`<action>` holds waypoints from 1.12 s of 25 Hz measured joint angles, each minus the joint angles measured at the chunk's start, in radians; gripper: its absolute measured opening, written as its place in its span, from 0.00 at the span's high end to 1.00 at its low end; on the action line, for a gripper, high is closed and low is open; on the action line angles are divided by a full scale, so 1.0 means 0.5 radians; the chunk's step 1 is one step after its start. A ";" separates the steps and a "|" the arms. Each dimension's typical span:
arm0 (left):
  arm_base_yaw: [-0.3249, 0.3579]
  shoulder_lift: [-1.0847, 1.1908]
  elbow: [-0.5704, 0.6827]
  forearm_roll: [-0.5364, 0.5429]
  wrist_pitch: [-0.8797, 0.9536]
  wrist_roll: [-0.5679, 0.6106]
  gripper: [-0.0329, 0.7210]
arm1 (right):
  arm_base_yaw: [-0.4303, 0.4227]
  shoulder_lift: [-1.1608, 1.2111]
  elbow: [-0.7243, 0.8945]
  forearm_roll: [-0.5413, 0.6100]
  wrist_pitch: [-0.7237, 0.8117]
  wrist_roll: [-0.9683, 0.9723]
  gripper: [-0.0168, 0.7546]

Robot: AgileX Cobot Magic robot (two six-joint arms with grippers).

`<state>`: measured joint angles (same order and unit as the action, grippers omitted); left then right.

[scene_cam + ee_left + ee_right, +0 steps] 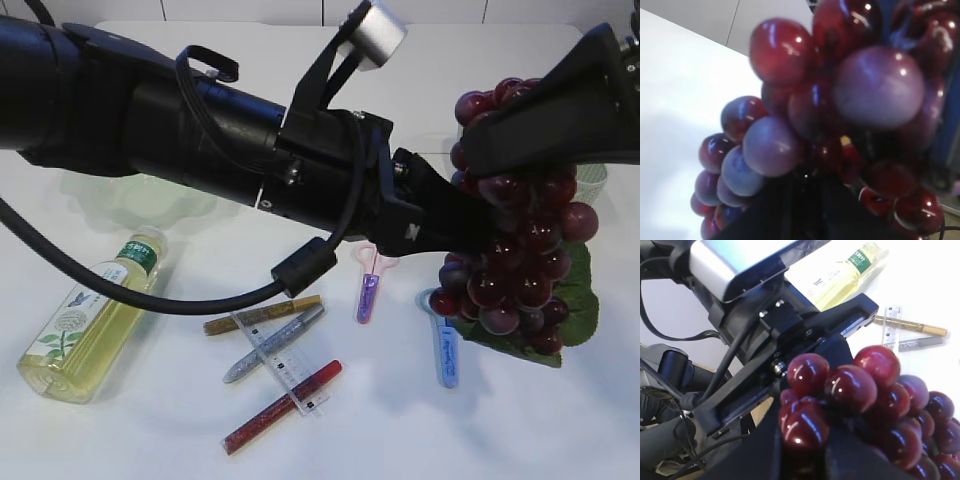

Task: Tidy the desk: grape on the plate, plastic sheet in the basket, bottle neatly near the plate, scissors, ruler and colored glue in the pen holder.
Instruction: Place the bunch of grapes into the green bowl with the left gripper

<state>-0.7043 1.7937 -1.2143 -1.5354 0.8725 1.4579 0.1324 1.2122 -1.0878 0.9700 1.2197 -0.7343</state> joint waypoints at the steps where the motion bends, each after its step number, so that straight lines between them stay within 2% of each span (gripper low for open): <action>1: 0.000 0.000 0.000 0.000 0.000 0.001 0.89 | 0.000 0.000 -0.003 -0.005 0.000 0.000 0.83; 8: 0.000 0.000 0.000 0.009 0.001 -0.009 0.89 | 0.000 0.000 -0.003 -0.017 0.003 0.000 0.82; 12: 0.000 0.000 0.000 0.018 0.001 -0.010 0.89 | 0.000 0.000 -0.003 -0.025 0.003 0.000 0.77; 14: 0.000 0.000 0.000 0.023 0.001 -0.013 0.89 | 0.000 0.000 -0.003 -0.025 0.003 0.005 0.71; 23: 0.000 0.000 0.000 0.071 -0.010 -0.015 0.89 | 0.000 0.000 -0.022 0.028 -0.004 0.020 0.27; 28: 0.000 0.000 0.000 0.079 -0.017 -0.015 0.89 | 0.000 0.000 -0.023 0.033 -0.013 0.032 0.21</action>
<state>-0.7043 1.7937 -1.2143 -1.4957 0.8638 1.4505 0.1324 1.2122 -1.0995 0.9863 1.2130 -0.7183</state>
